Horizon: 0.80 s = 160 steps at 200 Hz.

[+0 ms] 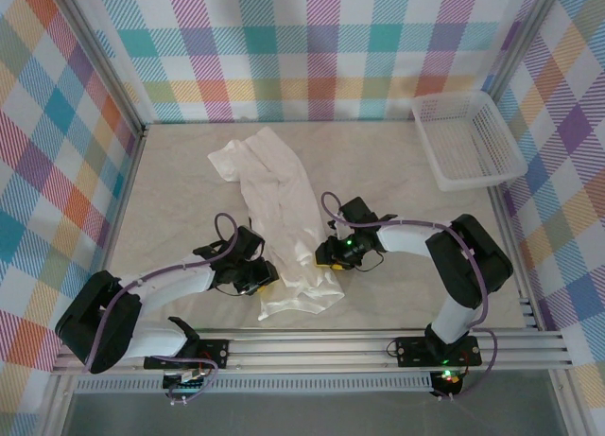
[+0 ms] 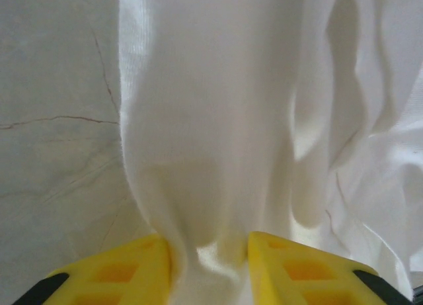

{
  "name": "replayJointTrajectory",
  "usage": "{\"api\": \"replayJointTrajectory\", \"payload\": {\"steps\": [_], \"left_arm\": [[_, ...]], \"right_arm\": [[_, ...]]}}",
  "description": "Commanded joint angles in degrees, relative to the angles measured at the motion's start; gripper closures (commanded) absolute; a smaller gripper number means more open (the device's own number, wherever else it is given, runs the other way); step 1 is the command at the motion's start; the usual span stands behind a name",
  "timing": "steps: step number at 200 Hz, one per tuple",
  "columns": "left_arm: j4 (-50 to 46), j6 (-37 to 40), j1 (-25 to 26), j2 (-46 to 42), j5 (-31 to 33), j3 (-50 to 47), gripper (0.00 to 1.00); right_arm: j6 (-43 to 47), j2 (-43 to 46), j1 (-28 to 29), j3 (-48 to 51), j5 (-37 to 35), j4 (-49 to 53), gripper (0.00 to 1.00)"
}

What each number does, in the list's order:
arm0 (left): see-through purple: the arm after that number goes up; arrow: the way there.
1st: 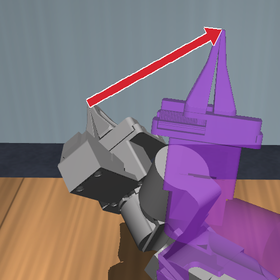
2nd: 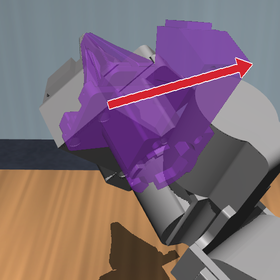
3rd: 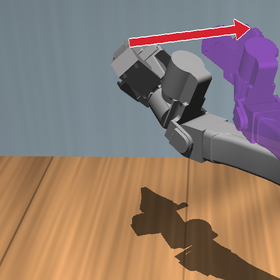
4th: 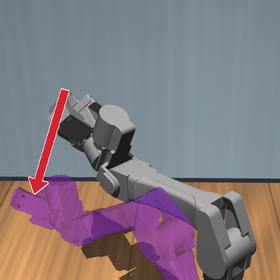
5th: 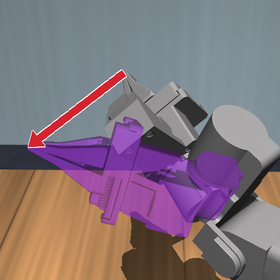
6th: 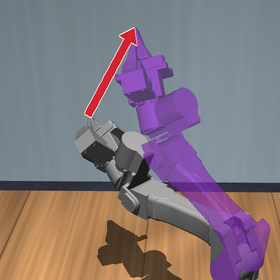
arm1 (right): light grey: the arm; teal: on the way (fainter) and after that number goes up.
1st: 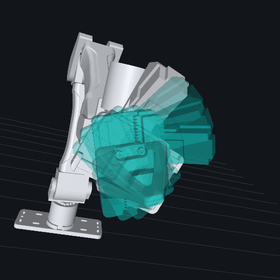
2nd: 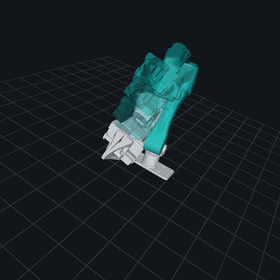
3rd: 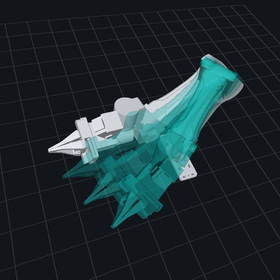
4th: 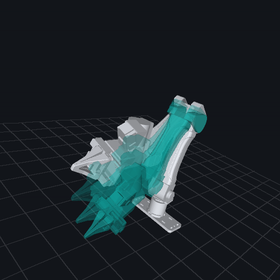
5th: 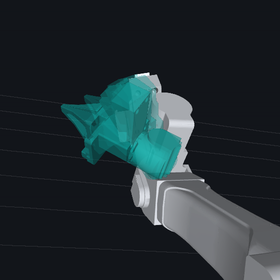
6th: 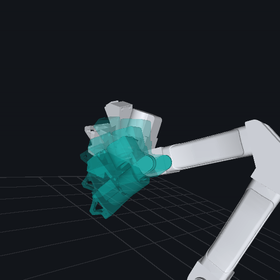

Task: Fold the inside-out t-shirt
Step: Fold the T-shirt at the center of the table.

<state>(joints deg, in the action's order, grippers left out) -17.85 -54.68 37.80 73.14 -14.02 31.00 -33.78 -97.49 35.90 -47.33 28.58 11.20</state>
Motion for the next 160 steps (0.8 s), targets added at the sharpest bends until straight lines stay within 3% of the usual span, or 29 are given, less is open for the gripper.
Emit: {"api": "replayJointTrajectory", "payload": {"steps": [1,17,30,38,55,72,103,136,160], "left_arm": [[-0.17,0.10,0.69,0.28,0.31,0.24,0.58],[0.18,-0.07,0.67,0.76,0.42,-0.10,0.53],[0.92,-0.15,0.69,0.94,0.01,-0.42,0.58],[1.22,0.13,0.62,1.19,-0.36,-0.50,0.67],[0.88,0.55,0.71,0.93,-1.24,-0.64,1.00],[-1.74,1.15,0.87,-1.14,-1.75,-0.72,1.00],[-9.10,-0.42,3.10,-10.24,-2.70,-2.41,1.00],[-14.93,-8.57,11.05,-21.06,-1.22,-5.24,1.00],[-16.37,-14.09,14.91,-27.35,1.19,-5.61,1.00]], "right_arm": [[0.73,-0.50,0.62,-1.05,1.23,0.76,0.54],[1.15,-1.13,0.79,-1.51,2.06,0.94,0.51],[1.42,-1.75,1.08,-1.80,2.66,1.23,0.53],[1.50,-2.00,1.19,-1.80,2.78,1.27,0.59],[1.49,-2.19,1.20,-1.95,1.98,2.38,0.79],[1.10,-0.60,1.16,-1.30,1.66,3.02,0.88],[-0.71,6.27,1.35,4.07,2.08,4.29,0.94],[-2.27,14.50,4.44,10.23,1.64,8.25,0.97],[-2.44,18.20,6.01,8.88,1.76,11.76,0.97]]}}
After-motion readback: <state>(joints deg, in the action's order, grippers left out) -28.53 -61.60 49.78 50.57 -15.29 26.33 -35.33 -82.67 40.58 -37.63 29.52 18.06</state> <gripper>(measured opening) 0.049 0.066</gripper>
